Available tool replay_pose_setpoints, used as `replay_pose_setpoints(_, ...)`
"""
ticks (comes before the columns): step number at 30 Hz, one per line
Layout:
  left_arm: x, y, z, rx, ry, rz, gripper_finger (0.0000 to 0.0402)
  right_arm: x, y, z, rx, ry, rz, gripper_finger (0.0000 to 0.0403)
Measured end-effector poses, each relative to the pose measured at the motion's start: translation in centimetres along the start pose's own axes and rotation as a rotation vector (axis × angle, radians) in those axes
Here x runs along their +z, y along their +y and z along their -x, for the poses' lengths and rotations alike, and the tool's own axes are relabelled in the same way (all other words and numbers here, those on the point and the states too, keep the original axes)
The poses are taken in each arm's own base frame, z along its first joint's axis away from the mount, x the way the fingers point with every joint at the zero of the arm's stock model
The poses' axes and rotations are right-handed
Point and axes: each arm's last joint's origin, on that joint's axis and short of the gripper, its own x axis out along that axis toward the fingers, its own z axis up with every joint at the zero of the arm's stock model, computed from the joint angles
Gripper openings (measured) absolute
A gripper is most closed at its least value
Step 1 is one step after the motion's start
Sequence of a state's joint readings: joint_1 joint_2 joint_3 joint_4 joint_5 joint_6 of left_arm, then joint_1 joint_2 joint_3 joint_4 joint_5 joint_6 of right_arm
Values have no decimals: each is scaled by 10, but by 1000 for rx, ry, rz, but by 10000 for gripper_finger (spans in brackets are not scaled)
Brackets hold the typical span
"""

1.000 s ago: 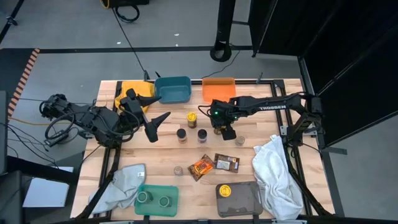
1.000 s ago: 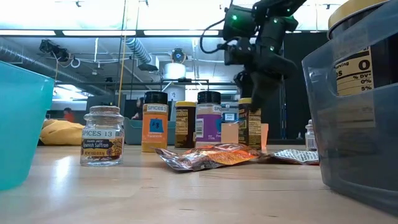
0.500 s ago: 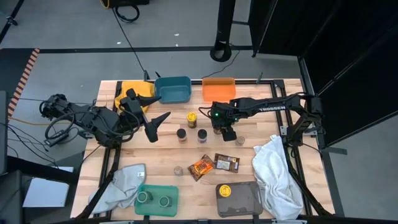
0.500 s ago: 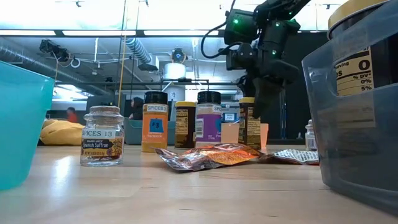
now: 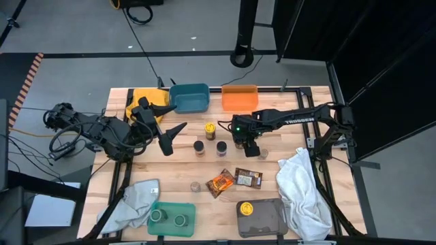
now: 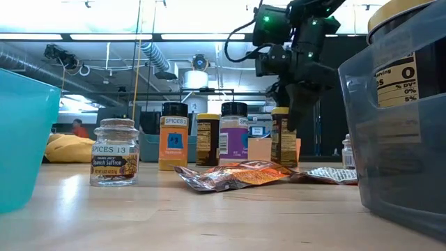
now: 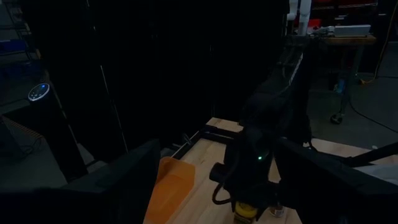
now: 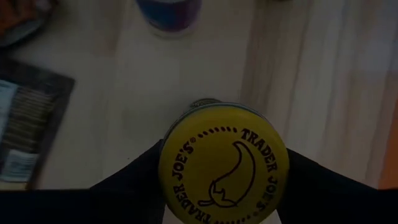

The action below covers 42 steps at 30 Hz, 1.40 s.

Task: Sort spices by type
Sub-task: Put the right yellow seasoning bottle into the black bin

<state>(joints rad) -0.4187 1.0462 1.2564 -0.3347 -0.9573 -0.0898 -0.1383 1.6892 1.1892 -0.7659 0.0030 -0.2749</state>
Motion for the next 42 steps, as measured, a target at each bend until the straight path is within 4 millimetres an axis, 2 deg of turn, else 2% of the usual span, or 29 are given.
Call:
replay_pose_setpoints(5, 0, 0, 0, 0, 0, 0, 321, 1, 10, 19, -3, -52, -9, 231)
replay_pose_setpoints(11, 0, 0, 0, 0, 0, 0, 321, -7, 27, 63, 19, -154, -91, 231)
replay_pose_setpoints(18, 0, 0, 0, 0, 0, -4, 321, -20, 73, 118, 143, -320, -144, 231)
replay_pose_setpoints(23, 0, 0, 0, 0, 1, -4, 321, -31, 106, 141, 219, -373, -210, 231)
replay_pose_setpoints(33, 0, 0, 0, 0, 0, -1, 321, -41, 166, 147, 348, -319, -290, 231)
replay_pose_setpoints(38, 0, 0, 0, 0, 1, -1, 321, -47, 183, 150, 380, -301, -357, 231)
replay_pose_setpoints(42, 0, 0, 0, 0, 2, -2, 321, -47, 194, 145, 378, -265, -367, 231)
